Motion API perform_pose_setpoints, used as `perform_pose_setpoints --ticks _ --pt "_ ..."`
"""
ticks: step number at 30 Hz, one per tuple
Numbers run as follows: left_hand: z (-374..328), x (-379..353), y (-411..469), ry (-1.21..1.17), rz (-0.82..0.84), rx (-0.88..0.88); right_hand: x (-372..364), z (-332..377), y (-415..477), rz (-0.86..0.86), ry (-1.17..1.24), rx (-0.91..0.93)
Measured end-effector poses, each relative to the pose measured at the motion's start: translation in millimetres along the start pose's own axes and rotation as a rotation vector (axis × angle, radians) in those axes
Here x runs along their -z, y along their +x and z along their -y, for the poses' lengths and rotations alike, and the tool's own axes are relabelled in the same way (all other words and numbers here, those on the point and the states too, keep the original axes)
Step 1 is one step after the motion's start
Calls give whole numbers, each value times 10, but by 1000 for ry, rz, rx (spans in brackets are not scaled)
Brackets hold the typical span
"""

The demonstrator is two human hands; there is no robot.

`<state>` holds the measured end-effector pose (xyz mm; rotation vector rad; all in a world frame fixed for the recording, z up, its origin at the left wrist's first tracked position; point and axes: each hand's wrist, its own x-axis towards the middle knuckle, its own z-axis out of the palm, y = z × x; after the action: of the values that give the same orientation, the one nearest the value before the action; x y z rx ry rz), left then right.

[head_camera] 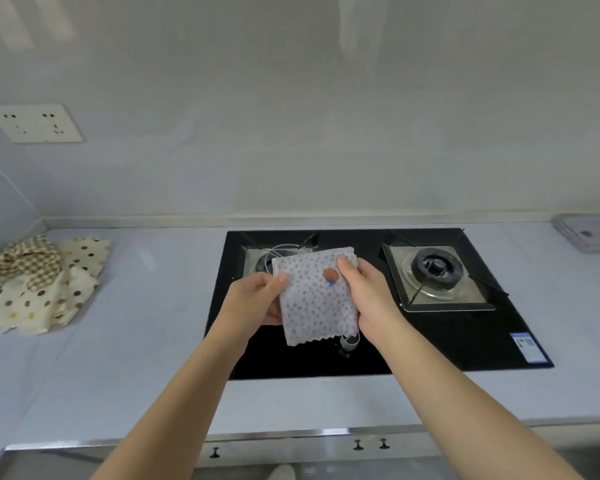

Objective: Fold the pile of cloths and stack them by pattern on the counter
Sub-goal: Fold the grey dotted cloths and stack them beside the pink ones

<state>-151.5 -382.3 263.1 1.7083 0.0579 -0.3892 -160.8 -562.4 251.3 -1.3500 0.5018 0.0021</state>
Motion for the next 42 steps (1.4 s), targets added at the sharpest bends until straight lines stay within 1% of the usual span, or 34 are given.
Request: perform_pose_setpoints --ticks 2,3,5,7,8,10,11,13,14,16,19,21,25,27,30,31,33,35,37,38,40,42 --pt "-13 -194 146 -18 -41 7 52 -10 78 -78 -40 66" --pt "-11 -307 252 28 -59 -6 95 -19 140 -120 -72 112" --pt "-8 -510 417 175 -153 -72 177 -40 248 -200 -182 218" --pt "-41 -739 573 226 -218 -155 307 -31 384 -292 -257 301" --pt "-54 -856 657 239 -213 -188 389 -14 446 -330 -271 327" --pt "-62 -1067 815 213 -136 -184 571 30 538 -379 -282 356" --pt "-92 -1169 894 109 -49 -111 684 56 588 -389 -281 363" --pt "-196 -1359 995 -169 159 103 914 114 664 -377 -259 370" --pt "-241 -1444 1023 -231 217 144 1030 142 694 -358 -247 371" --pt "-273 -1651 1120 -148 215 66 1241 187 749 -300 -203 350" --pt "-252 -2056 1278 6 80 -82 1586 203 851 -251 -124 269" --pt "-264 -2334 1305 56 40 -167 1836 200 915 -244 -57 213" --pt "-269 -3039 1180 130 -49 -258 2564 229 968 -209 -27 152" --pt "-287 -3454 1052 140 -101 -258 2952 258 971 -219 -50 150" --pt "-309 -3994 920 172 -184 -239 3424 273 1021 -334 -168 217" --pt "-318 -4142 903 175 -210 -237 3548 290 1049 -346 -191 228" --pt "-340 -4369 922 184 -245 -230 3747 329 1132 -321 -158 164" --pt "-356 -4505 987 199 -267 -215 3898 366 1218 -232 -60 2" --pt "-394 -4647 1087 187 -261 -213 4085 413 1285 -131 54 -144" --pt "-415 -4713 1146 170 -242 -212 4179 426 1321 -96 93 -169" --pt "-449 -4878 1304 134 -187 -200 4396 440 1426 -83 121 -151" --pt "-458 -5053 1458 106 -110 -167 4599 452 1524 -128 123 -114"
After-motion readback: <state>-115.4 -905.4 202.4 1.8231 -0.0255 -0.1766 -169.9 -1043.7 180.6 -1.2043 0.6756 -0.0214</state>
